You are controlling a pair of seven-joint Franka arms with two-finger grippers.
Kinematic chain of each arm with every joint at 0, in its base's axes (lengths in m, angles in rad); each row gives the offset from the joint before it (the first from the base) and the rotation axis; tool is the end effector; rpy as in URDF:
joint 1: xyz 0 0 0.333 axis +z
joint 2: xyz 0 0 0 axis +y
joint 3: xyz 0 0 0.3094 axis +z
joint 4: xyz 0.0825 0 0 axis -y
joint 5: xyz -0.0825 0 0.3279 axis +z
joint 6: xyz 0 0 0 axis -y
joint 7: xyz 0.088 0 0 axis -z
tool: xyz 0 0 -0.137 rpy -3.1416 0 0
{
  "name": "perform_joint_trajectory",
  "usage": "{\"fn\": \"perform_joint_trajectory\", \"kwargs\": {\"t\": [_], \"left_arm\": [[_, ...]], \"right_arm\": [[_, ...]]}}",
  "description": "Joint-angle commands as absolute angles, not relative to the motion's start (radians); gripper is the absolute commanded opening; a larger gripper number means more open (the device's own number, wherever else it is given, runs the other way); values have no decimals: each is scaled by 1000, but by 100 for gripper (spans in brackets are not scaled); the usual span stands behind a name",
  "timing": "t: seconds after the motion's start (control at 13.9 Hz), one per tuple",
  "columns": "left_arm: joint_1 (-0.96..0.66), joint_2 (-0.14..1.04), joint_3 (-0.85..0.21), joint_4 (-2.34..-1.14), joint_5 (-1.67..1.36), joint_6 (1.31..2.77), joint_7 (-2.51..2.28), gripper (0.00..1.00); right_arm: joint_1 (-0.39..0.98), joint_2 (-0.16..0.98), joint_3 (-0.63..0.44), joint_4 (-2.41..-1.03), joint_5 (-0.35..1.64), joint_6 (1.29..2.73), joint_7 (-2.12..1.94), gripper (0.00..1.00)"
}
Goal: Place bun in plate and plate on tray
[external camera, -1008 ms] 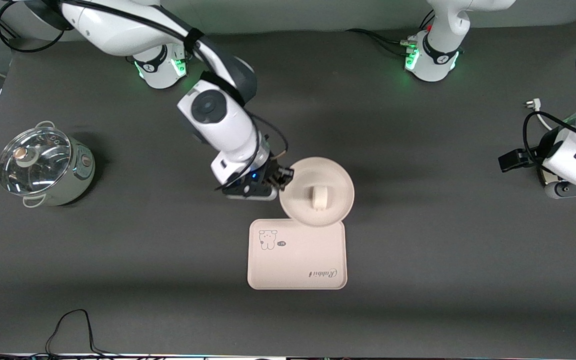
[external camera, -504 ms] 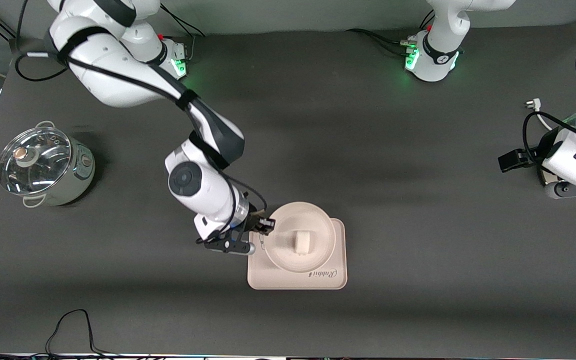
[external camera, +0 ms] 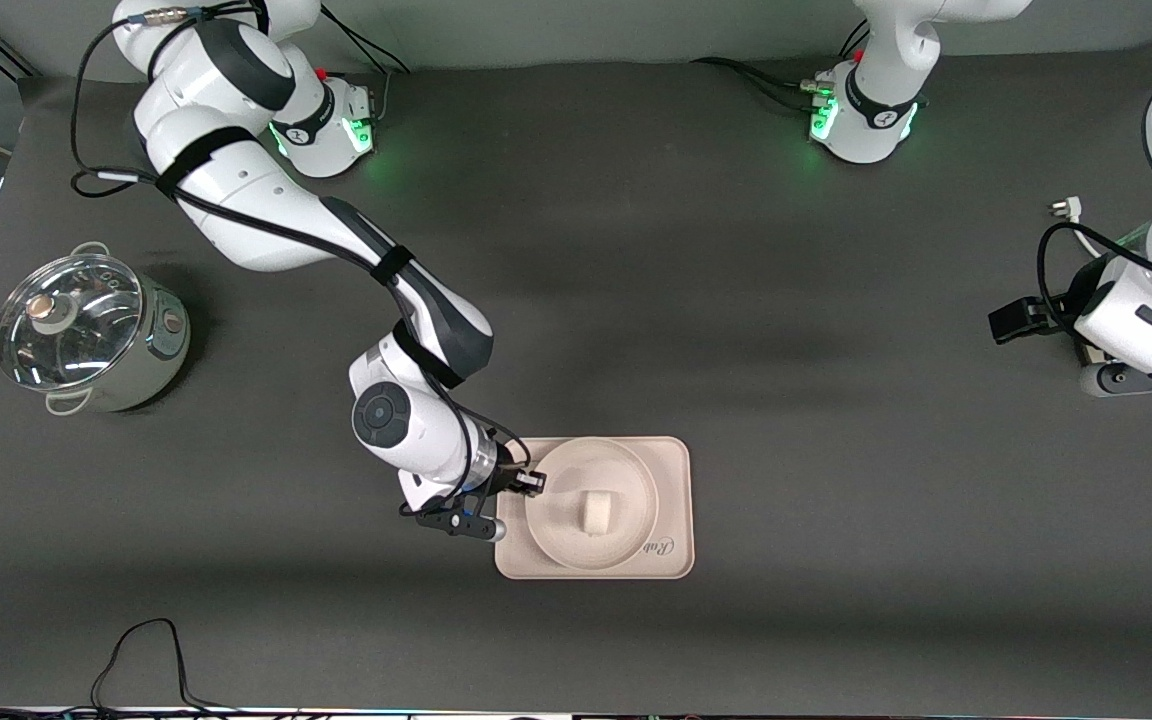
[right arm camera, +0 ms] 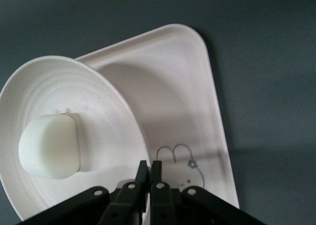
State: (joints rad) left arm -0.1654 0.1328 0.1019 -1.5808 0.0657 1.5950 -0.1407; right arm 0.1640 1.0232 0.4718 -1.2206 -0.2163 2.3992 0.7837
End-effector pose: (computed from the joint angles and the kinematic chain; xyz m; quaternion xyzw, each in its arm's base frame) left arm 0.5294 -0.0278 0.5180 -0.9968 -0.0357 0.0546 0.0453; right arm 0.6480 0.3424 0.2089 -0.9782 0.1275 -0.0289 0.1614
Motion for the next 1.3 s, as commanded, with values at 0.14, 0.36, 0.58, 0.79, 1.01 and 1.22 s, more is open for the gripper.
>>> {"fn": "perform_joint_trajectory", "kwargs": {"t": [0.14,0.36,0.58,0.79,1.01,1.22], "left_arm": [[-183,144,109,-1552,78,1563,-143,100],[-183,147,109,-1555,78,1563,-143,100],[-184,152,107,-1554,78,1565,-144,100],[-184,153,107,-1554,78,1565,-144,100],[-184,153,107,-1555,78,1563,-143,100],[-186,153,107,-1555,78,1563,-144,100]], "right_arm": [[183,1069,460,-1169,-204,2430,762,0],[195,1063,460,-1169,-207,2430,767,100],[192,1023,460,-1169,-207,2418,764,100],[189,930,459,-1181,-207,2323,752,100],[190,778,418,-1192,-206,2113,691,100],[183,565,352,-1294,-193,1921,576,100]]}}
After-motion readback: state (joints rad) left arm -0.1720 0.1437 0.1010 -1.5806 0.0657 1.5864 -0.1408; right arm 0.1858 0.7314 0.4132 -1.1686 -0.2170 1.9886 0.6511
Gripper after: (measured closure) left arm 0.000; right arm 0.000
